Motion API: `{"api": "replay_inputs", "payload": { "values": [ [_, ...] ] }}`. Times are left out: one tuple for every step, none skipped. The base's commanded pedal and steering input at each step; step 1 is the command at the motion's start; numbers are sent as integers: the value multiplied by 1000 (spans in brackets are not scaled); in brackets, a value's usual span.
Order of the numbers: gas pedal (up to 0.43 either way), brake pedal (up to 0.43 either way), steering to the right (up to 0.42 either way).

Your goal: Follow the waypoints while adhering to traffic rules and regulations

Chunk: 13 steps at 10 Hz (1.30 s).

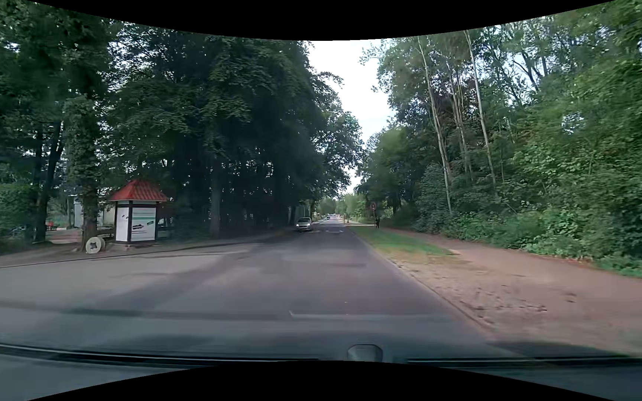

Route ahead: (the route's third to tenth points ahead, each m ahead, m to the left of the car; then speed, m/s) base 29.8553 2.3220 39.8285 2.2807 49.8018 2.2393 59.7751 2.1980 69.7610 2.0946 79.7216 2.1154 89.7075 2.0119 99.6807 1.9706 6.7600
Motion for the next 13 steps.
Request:
{"api": "replay_inputs", "payload": {
  "values": [
    [98,0,0],
    [98,0,-1],
    [98,0,-1],
    [98,0,0],
    [98,0,0],
    [87,0,0],
    [87,0,0],
    [87,0,0],
    [79,0,1],
    [79,0,0],
    [79,0,0],
    [79,0,0],
    [79,0,-2]
  ]
}}
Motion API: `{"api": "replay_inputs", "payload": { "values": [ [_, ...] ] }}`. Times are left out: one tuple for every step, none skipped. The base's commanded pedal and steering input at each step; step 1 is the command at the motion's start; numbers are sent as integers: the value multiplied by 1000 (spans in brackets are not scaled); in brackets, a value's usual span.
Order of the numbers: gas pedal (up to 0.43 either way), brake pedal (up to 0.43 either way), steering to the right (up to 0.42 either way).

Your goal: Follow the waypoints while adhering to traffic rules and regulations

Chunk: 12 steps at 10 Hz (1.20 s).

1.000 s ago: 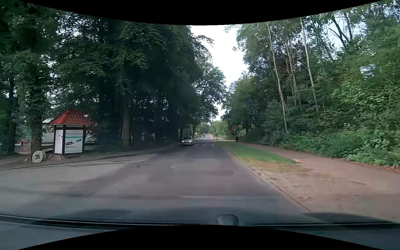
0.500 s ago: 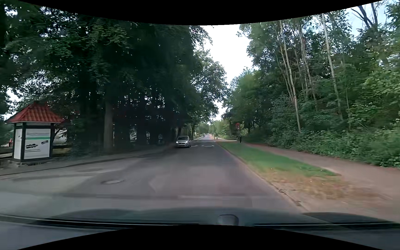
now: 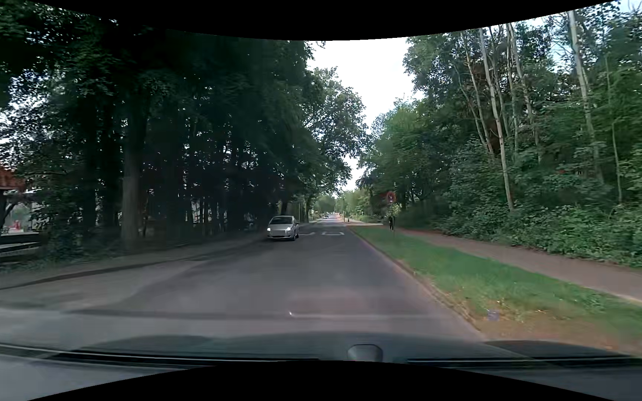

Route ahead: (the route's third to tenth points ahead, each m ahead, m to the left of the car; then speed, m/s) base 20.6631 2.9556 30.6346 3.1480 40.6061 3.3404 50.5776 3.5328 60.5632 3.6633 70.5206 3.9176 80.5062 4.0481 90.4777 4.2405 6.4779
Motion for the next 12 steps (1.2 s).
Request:
{"api": "replay_inputs", "payload": {
  "values": [
    [79,0,-5],
    [79,0,-6],
    [79,0,-2],
    [79,0,0],
    [79,0,0],
    [79,0,-3],
    [79,0,-4],
    [79,0,-1],
    [79,0,0],
    [79,0,0],
    [79,0,0],
    [79,0,0]
  ]
}}
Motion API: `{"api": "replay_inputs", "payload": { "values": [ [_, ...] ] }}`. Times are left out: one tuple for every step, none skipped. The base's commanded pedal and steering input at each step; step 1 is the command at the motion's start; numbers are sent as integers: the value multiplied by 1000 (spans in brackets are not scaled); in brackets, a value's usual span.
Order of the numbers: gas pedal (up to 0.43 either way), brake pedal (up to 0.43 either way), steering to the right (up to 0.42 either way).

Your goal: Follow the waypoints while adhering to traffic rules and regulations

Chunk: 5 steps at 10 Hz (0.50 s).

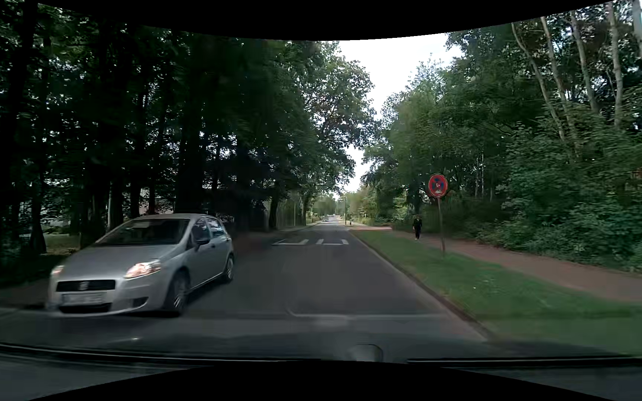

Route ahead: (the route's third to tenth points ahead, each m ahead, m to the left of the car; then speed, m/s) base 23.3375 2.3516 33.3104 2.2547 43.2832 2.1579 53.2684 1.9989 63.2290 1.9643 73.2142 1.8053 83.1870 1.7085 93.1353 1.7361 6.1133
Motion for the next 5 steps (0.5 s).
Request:
{"api": "replay_inputs", "payload": {
  "values": [
    [79,0,0],
    [79,0,0],
    [79,0,-3],
    [79,0,-4],
    [79,0,-3]
  ]
}}
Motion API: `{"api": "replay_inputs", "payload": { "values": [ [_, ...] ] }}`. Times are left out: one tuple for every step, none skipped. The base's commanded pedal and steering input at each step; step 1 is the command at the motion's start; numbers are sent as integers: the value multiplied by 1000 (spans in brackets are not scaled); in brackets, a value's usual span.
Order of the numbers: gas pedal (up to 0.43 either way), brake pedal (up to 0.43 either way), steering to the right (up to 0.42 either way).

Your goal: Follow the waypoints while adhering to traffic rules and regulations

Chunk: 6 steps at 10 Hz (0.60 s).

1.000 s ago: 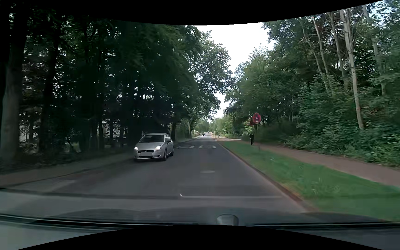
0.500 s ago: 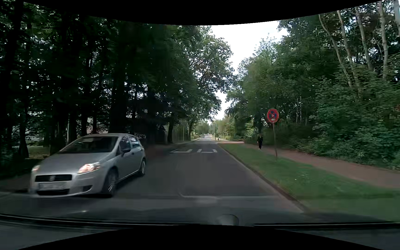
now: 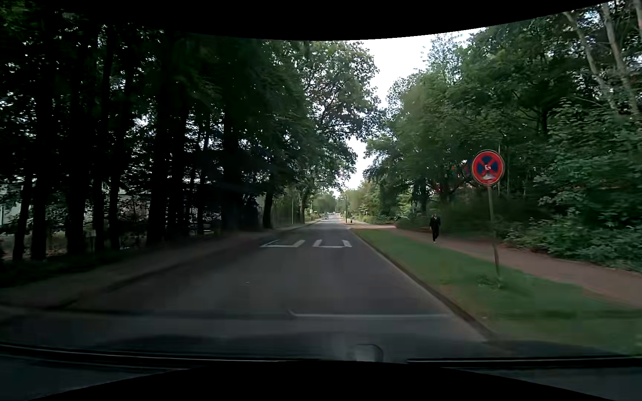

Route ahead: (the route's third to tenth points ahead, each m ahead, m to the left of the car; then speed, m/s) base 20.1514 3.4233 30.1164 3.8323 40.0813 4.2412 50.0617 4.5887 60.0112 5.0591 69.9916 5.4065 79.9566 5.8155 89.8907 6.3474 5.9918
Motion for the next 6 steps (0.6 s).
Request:
{"api": "replay_inputs", "payload": {
  "values": [
    [79,0,-3],
    [79,0,-3],
    [79,0,-1],
    [79,0,-1],
    [79,0,0],
    [79,0,0]
  ]
}}
